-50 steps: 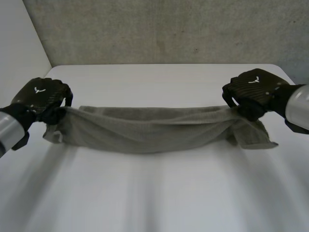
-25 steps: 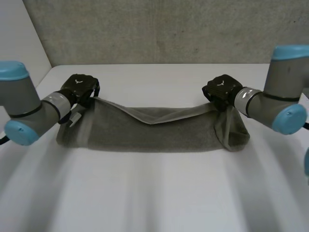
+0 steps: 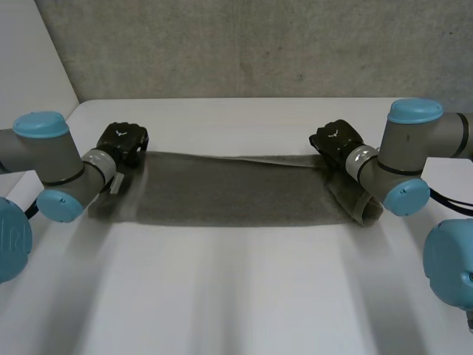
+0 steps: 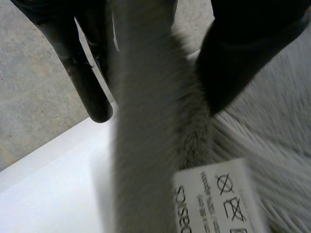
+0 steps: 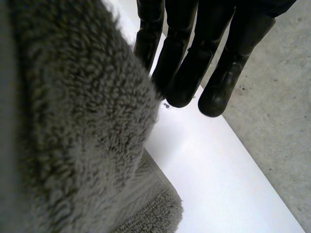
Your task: Fold the towel.
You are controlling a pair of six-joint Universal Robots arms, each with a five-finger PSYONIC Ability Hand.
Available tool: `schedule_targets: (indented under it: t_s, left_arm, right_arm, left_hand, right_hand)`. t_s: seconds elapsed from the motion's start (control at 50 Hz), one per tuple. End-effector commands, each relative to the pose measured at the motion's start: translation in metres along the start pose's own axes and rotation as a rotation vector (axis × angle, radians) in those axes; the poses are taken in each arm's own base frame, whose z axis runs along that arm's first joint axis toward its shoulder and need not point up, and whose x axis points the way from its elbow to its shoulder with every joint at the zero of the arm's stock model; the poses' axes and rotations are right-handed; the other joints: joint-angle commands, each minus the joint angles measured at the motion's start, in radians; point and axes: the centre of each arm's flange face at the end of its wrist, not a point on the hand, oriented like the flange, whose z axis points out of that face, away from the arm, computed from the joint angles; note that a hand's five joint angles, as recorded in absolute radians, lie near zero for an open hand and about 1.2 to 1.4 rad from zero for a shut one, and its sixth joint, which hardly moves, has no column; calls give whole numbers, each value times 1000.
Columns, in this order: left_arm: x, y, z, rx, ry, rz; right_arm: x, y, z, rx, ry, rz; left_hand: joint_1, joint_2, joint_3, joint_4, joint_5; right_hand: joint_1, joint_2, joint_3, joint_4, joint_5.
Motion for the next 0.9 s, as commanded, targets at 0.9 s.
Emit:
schedule_targets:
  t_s: [0.9]
  left_arm:
    - [39,-33,-116,-25,43,-100]
  right_arm:
    - [7,8,-107,-209,24,315]
  left_hand:
    - [-463,-471,-476,-474,-471]
  right_hand:
    - [-979,-976,-982,-982,-976]
